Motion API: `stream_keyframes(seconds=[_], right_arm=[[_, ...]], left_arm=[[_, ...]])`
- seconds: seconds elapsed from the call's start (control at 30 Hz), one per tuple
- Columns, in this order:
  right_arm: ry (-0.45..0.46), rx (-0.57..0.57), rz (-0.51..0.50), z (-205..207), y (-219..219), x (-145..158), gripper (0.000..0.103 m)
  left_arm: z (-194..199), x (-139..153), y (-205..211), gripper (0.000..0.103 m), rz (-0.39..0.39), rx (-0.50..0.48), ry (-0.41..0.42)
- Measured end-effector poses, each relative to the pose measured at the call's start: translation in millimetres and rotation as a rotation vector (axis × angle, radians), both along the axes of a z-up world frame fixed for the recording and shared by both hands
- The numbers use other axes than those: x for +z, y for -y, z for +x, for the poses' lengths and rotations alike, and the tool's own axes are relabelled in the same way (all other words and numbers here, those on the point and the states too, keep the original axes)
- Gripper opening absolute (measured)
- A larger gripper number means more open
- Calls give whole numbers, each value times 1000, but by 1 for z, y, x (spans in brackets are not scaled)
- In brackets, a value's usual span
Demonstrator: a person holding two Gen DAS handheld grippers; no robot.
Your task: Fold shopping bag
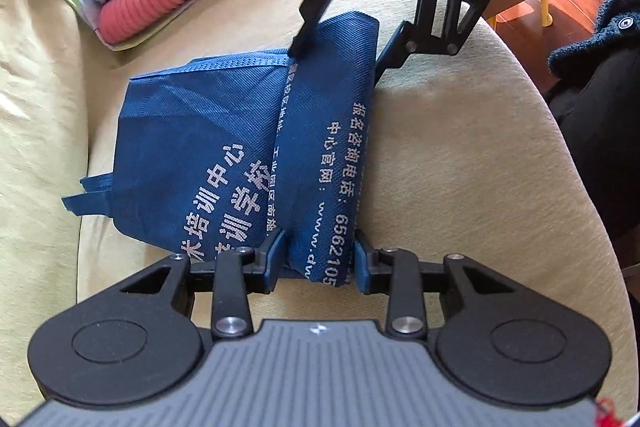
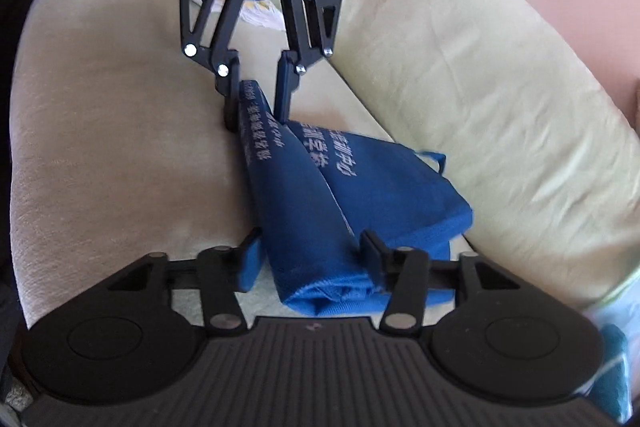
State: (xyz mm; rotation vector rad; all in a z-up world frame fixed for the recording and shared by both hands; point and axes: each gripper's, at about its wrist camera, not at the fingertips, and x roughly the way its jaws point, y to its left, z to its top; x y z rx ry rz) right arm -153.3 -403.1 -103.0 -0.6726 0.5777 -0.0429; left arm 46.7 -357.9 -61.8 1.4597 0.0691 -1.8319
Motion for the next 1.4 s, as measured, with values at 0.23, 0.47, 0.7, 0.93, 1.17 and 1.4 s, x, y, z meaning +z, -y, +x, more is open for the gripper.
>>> stream_keyframes(seconds=[0.23, 0.47, 0.7, 0.93, 1.17, 1.4], right_arm=[[1, -24, 108, 5, 11, 2, 41], [-10, -38, 139, 8, 11, 2, 41], [-23, -34, 145, 10, 13, 2, 41], [-75, -84, 286, 14, 20, 17, 38], [-169, -51, 415, -7, 16, 31, 37], [-254, -75, 630, -17, 27, 39, 37]], left_arm=[[1, 2, -2, 41, 2, 19, -5], [-2, 3, 0, 41, 5, 44, 0], [-2, 4, 3, 40, 11, 87, -14], [-5, 11, 1, 39, 27, 153, -62], [-27, 19, -24, 40, 91, 131, -128], [-27, 25, -30, 40, 131, 184, -238]])
